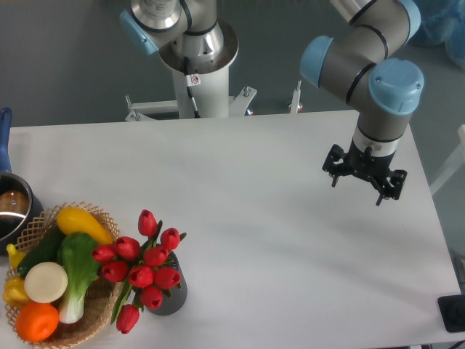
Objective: Pick up the flowers from the vase
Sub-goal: 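Move the open gripper toward the red tulips in the grey vase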
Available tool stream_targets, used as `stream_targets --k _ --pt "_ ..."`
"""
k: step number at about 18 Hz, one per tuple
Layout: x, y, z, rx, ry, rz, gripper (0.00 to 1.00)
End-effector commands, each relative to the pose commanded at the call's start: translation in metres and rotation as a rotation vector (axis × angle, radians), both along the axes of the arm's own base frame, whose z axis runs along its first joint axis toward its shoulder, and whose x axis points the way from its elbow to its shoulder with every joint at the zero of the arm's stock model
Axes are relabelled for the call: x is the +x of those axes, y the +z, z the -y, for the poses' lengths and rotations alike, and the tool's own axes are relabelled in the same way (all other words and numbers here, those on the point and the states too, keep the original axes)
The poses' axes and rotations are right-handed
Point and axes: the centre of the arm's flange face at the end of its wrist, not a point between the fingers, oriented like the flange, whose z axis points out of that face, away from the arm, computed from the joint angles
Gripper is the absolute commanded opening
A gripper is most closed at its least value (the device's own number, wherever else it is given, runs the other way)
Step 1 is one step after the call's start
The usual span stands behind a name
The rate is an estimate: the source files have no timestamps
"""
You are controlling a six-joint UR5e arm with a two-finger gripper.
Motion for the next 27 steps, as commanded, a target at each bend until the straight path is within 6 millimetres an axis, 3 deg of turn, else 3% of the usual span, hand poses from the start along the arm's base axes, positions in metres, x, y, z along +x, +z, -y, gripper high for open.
stream_targets --k 7,9,11,14,21,27 --pt "0.007 0.002 -0.007 0.013 0.006 -0.004 1.0" --pt "0.022 0.002 -0.025 0.048 0.087 -0.033 1.0" --pt "0.041 -0.007 -0.029 0.088 0.17 -0.059 1.0" --pt "0.078 0.0 -0.051 0.219 0.116 -0.064 1.0" --pt "0.111 0.035 -0.072 0.518 0.035 0.088 1.0" --pt "0.142 0.025 -0.095 0.598 -0.027 0.194 1.0"
